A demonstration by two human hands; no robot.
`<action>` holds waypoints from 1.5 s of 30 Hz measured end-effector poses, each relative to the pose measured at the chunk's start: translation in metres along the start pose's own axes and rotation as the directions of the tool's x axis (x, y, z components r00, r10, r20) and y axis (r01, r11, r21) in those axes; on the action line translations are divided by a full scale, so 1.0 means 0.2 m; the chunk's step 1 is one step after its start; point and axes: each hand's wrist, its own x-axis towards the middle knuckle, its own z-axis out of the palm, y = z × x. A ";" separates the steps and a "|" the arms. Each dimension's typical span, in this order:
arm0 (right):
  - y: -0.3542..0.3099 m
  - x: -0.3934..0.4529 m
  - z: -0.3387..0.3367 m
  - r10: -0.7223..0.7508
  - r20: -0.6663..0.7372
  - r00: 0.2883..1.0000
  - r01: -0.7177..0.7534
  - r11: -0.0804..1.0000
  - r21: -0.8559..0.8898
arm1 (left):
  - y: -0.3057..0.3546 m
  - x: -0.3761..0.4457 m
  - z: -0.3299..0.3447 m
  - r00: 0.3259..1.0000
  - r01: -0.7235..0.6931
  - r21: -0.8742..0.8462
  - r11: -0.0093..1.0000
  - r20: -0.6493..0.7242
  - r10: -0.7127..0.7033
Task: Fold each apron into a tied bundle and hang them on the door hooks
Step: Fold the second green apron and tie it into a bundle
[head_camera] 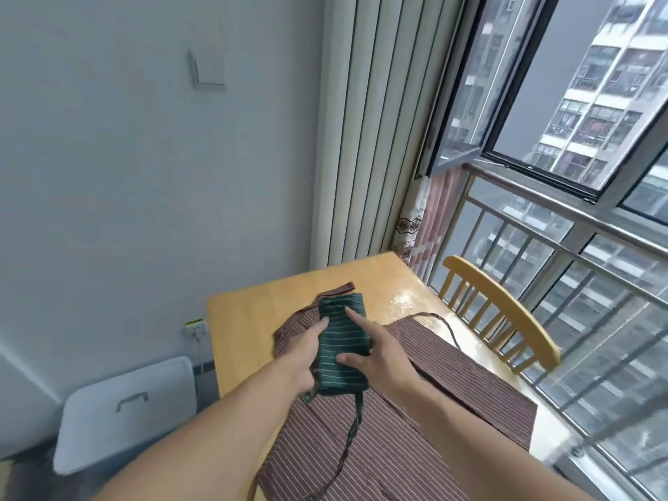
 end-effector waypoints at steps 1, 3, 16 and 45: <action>0.00 0.00 -0.01 -0.008 0.022 1.000 0.010 0.998 -0.068 | 0.01 0.00 0.00 1.000 0.005 0.011 1.000 -0.015 -0.004; 0.02 0.00 -0.06 -0.038 0.053 0.998 0.050 0.969 -0.243 | -0.01 -0.02 0.02 0.999 0.020 0.026 0.999 -0.042 -0.019; 0.06 0.00 -0.22 -0.335 0.034 0.942 0.311 0.826 -0.470 | 0.04 -0.27 0.17 0.975 -0.043 0.140 0.989 -0.212 0.073; -0.17 -0.03 -0.32 0.142 0.375 0.916 -0.309 0.846 0.434 | 0.04 -0.26 0.09 0.912 -0.353 0.032 0.935 0.232 0.337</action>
